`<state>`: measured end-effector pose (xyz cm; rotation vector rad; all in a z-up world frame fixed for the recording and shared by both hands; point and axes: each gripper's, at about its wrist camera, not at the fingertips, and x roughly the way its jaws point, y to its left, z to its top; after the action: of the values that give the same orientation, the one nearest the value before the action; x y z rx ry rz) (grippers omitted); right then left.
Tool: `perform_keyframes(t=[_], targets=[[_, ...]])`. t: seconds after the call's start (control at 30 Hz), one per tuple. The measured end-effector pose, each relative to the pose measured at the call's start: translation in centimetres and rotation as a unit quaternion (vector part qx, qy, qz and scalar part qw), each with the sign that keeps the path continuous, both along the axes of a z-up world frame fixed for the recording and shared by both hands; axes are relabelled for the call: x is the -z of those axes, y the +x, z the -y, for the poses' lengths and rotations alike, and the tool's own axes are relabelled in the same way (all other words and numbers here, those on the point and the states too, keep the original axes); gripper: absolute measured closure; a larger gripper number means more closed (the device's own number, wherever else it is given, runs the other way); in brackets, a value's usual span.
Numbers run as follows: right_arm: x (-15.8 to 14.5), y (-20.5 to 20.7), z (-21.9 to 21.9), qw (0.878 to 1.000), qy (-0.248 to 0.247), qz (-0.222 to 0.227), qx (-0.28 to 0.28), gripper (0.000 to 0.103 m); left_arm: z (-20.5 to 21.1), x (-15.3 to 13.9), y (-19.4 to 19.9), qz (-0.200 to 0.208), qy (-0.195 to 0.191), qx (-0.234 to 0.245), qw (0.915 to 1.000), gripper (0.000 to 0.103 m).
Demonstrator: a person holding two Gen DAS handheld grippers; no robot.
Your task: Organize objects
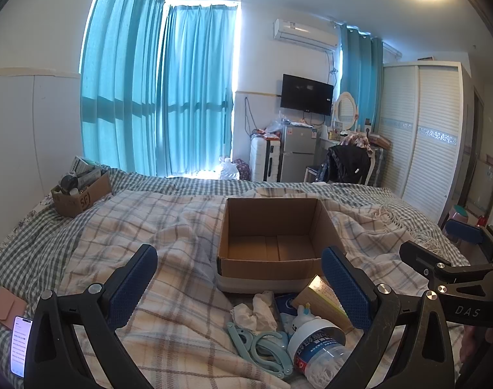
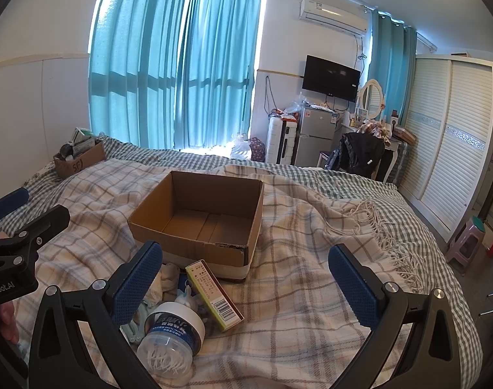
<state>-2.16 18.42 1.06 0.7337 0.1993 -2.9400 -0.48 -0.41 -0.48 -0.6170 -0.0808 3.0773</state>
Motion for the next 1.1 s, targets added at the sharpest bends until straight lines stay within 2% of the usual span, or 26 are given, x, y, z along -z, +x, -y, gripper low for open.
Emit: perform_keyframes(t=[1.1], targets=[[-0.28, 0.14, 0.59, 1.000, 0.009, -0.002, -0.006, 0.000, 0.01, -0.23, 0.01, 0.006, 0.001, 0.000, 1.0000, 0.000]])
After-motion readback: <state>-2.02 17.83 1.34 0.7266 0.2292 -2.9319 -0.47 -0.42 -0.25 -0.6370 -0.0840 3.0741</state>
